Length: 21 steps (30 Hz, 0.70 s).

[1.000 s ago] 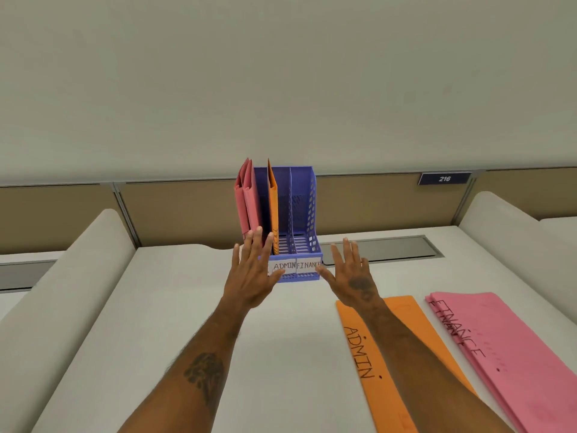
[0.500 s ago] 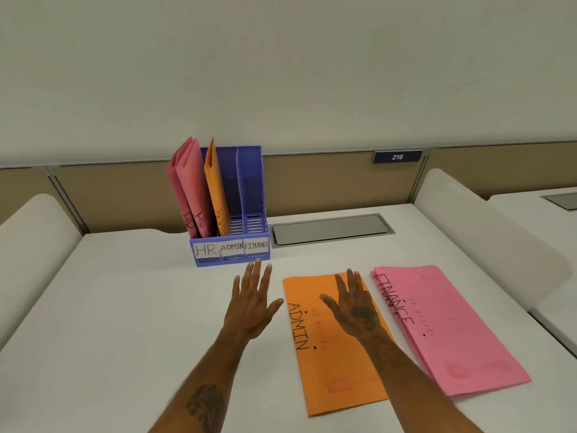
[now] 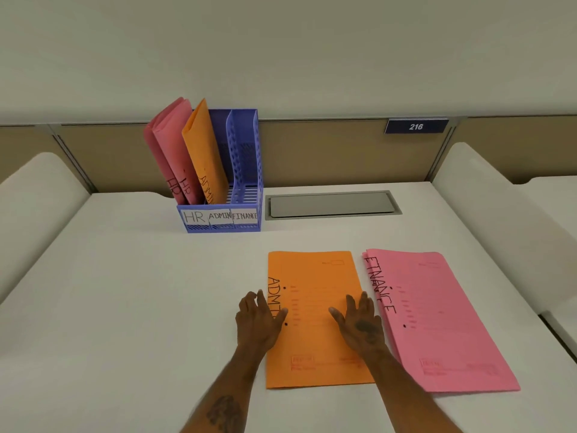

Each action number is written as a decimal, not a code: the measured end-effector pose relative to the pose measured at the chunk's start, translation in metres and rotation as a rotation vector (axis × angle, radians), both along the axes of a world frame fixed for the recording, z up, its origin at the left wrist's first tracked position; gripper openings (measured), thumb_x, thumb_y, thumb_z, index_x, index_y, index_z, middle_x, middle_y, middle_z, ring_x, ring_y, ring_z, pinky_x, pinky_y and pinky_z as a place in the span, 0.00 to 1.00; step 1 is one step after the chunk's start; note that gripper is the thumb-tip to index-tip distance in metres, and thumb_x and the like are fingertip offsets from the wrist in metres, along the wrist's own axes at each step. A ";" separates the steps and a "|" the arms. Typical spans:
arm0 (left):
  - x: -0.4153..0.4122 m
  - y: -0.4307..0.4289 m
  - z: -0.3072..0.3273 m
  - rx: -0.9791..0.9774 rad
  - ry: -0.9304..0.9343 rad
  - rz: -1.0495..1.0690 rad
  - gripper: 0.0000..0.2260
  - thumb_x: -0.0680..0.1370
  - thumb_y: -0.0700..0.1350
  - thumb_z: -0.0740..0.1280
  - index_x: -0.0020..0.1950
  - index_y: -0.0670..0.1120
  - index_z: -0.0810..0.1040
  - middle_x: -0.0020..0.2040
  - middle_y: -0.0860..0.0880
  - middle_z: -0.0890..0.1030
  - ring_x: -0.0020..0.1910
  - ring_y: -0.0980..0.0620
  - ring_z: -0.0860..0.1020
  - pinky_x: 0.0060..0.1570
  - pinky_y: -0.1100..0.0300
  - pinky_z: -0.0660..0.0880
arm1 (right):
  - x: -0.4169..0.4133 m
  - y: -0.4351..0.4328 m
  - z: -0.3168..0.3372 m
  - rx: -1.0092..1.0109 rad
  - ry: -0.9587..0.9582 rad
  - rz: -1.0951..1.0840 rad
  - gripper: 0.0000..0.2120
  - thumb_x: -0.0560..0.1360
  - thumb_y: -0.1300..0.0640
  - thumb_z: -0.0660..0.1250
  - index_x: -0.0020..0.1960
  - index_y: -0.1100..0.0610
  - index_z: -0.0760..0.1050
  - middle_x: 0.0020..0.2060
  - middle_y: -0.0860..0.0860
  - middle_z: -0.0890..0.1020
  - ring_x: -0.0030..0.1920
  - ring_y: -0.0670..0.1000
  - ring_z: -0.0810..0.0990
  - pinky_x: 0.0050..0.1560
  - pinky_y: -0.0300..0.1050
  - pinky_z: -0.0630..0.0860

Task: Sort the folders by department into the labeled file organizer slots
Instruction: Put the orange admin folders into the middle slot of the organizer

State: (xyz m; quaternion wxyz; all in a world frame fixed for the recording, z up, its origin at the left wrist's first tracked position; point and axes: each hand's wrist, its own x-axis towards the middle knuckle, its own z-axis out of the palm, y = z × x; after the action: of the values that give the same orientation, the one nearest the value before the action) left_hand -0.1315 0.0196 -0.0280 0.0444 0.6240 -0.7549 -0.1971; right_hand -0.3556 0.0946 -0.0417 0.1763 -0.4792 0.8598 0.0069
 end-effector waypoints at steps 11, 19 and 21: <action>-0.022 0.002 -0.011 0.213 0.068 0.161 0.30 0.77 0.68 0.60 0.69 0.46 0.67 0.67 0.44 0.66 0.68 0.43 0.65 0.63 0.46 0.68 | 0.001 -0.006 0.000 -0.078 0.006 -0.074 0.34 0.78 0.33 0.45 0.74 0.54 0.59 0.73 0.59 0.62 0.70 0.59 0.63 0.65 0.56 0.69; -0.028 0.000 -0.007 0.324 0.368 0.190 0.28 0.75 0.62 0.68 0.68 0.46 0.74 0.62 0.44 0.72 0.64 0.45 0.72 0.64 0.47 0.73 | 0.008 -0.005 -0.002 -0.132 0.008 -0.110 0.33 0.78 0.33 0.45 0.74 0.53 0.60 0.72 0.57 0.64 0.69 0.57 0.65 0.66 0.55 0.69; -0.027 0.002 -0.006 0.321 0.433 0.203 0.27 0.74 0.61 0.71 0.67 0.46 0.75 0.61 0.45 0.74 0.63 0.46 0.74 0.62 0.47 0.75 | 0.008 -0.006 -0.003 -0.133 0.004 -0.116 0.33 0.78 0.32 0.44 0.74 0.52 0.59 0.72 0.57 0.64 0.69 0.57 0.65 0.66 0.55 0.69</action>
State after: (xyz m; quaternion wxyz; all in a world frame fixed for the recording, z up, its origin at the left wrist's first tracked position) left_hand -0.1585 0.0214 -0.0344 0.1248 0.6387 -0.6205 -0.4375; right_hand -0.3475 0.0888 -0.0451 0.1422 -0.4394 0.8850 -0.0596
